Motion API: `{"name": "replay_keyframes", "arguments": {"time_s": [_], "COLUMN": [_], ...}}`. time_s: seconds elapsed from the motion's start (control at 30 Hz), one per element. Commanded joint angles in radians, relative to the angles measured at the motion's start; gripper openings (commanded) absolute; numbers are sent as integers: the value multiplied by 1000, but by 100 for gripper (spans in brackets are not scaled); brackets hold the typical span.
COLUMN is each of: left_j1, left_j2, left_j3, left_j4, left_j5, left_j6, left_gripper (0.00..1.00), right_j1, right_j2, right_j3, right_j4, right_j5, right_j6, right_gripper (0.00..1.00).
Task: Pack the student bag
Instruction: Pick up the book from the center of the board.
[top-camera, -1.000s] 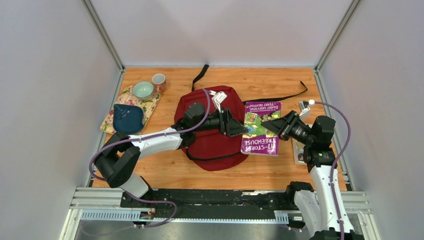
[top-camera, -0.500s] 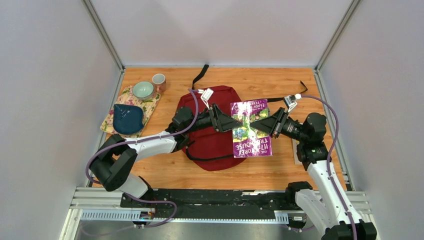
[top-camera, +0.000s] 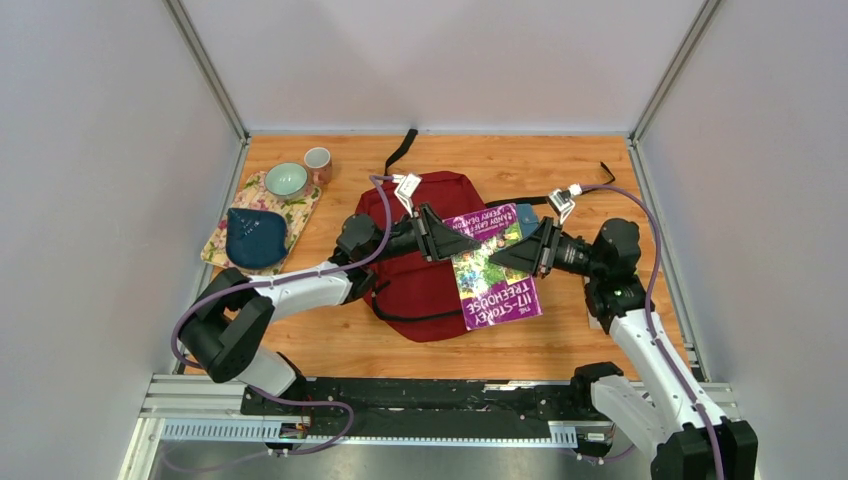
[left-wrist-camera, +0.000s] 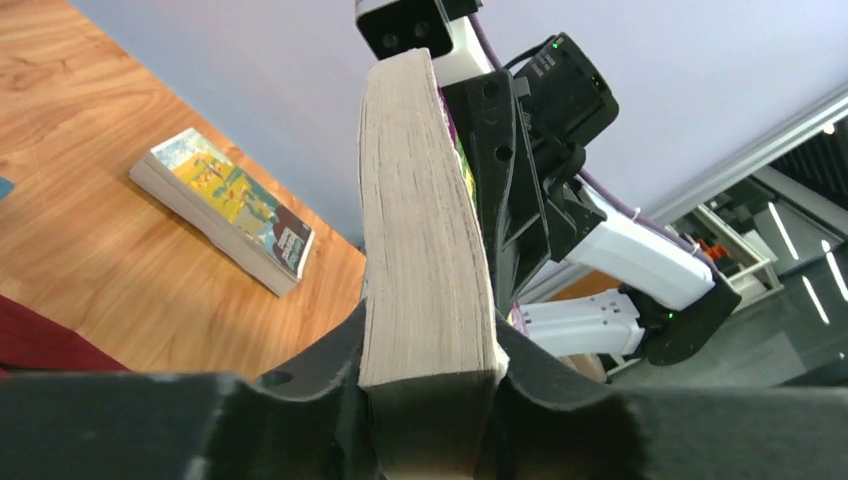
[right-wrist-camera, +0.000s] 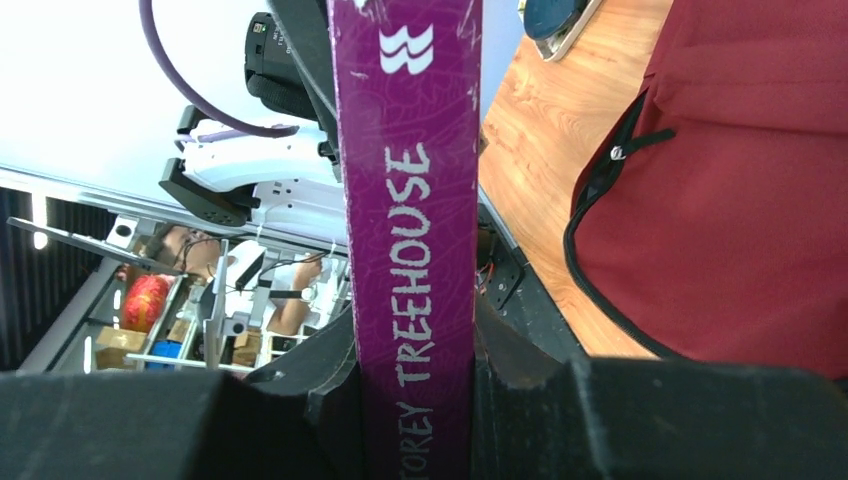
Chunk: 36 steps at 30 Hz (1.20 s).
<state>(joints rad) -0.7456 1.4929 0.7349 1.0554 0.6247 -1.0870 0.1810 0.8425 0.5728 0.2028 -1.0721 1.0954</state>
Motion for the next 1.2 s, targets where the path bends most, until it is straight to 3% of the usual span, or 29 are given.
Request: {"name": "replay_keyframes", "arguments": {"time_s": [0.0,0.07,0.1,0.17,0.2,0.3,0.33,0.47,0.63,0.73,0.87,1.03,1.17], "left_j1": [0,3,2,6,5,6,6,6,6,6,6,8,6], "left_j2": [-31,-46,-71,-108,-153,-262,-293,-477,-592,-641,-721,-750,-728], "left_j3": [0,-17,-28,-41,-48,-80,-91,-186,-216,-221,-296,-370,-405], "left_j4": [71,11,-18,-150,-206,-432,-504,-540,-642,-695,-640,-509,-410], "left_j5": [26,6,-6,-72,-104,-284,-333,-596,-744,-816,-945,-959,-924], "left_j6": [24,61,77,152,183,303,341,381,415,403,337,288,256], "left_gripper": [13,0,0,0,0,0,0,0,0,0,0,0,0], "right_j1": [11,11,8,9,8,9,8,9,9,11,35,49,162], "right_j2": [18,29,35,35,30,4,-3,-51,-101,-166,-227,-174,-117], "right_j3": [81,91,105,124,145,148,142,87,24,-39,-31,4,-33], "right_j4": [-66,-124,-199,-320,-448,-613,-638,-668,-629,-488,-450,-447,-327], "right_j5": [0,26,52,105,192,319,374,439,431,382,438,425,435], "right_j6": [-97,-138,-197,-273,-348,-431,-462,-463,-445,-399,-411,-378,-292], "right_gripper": [1,11,27,46,61,75,77,79,79,79,81,82,83]}}
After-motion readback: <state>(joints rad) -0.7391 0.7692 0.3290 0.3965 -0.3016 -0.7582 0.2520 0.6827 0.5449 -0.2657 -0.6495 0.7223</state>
